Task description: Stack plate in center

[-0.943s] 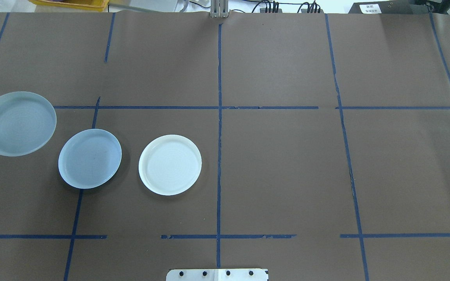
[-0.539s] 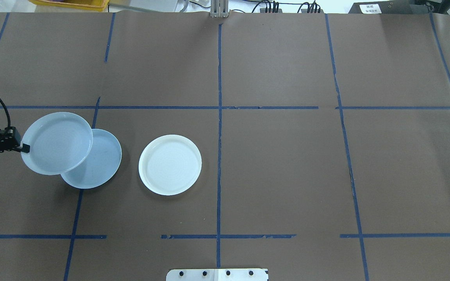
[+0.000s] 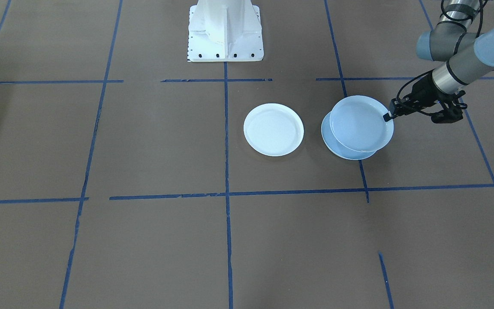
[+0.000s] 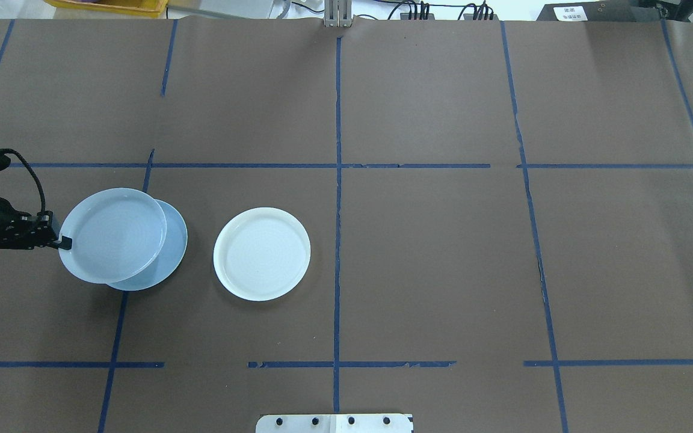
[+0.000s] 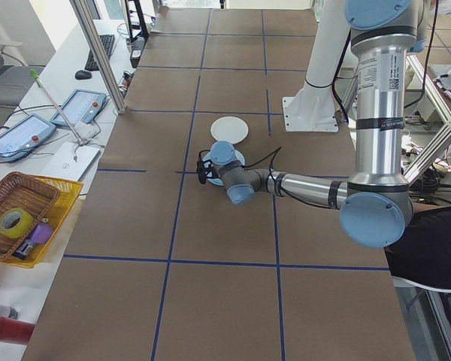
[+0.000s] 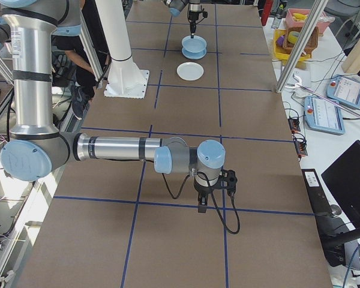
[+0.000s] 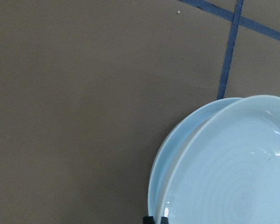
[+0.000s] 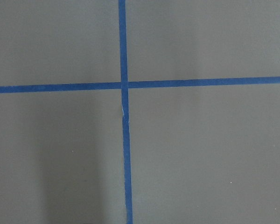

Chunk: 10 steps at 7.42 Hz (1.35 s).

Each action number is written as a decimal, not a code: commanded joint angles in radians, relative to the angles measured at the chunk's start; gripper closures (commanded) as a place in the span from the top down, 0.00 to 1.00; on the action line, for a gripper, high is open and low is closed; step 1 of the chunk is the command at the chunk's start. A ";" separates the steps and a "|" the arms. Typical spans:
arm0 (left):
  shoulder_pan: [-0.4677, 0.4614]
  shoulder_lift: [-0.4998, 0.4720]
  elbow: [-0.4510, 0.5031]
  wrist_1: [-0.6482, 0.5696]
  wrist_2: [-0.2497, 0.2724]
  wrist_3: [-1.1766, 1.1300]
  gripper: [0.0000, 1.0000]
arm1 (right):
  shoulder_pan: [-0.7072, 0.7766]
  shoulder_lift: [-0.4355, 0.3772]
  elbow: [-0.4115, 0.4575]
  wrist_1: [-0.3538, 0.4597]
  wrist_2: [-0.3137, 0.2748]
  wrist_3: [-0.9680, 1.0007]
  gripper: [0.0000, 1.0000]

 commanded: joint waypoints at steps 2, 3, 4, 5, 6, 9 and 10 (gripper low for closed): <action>0.008 -0.014 0.006 -0.001 -0.004 0.006 1.00 | 0.000 0.000 0.000 0.000 0.002 0.000 1.00; 0.008 -0.017 -0.002 -0.002 -0.005 0.008 1.00 | 0.000 0.000 0.000 0.000 0.002 0.000 1.00; 0.006 -0.028 -0.009 0.004 -0.014 0.008 1.00 | 0.000 0.000 0.000 0.000 0.002 0.000 1.00; 0.008 -0.040 -0.031 0.016 -0.028 0.003 1.00 | 0.000 0.000 0.000 0.000 0.002 -0.002 1.00; 0.008 -0.060 -0.038 0.033 -0.027 -0.001 1.00 | 0.000 0.000 0.000 0.000 0.000 -0.002 1.00; 0.096 -0.212 -0.120 0.290 0.078 -0.073 1.00 | 0.000 0.000 0.000 0.000 0.000 0.000 1.00; 0.139 -0.273 -0.121 0.364 0.116 -0.110 1.00 | 0.000 0.000 0.000 0.000 0.002 0.000 1.00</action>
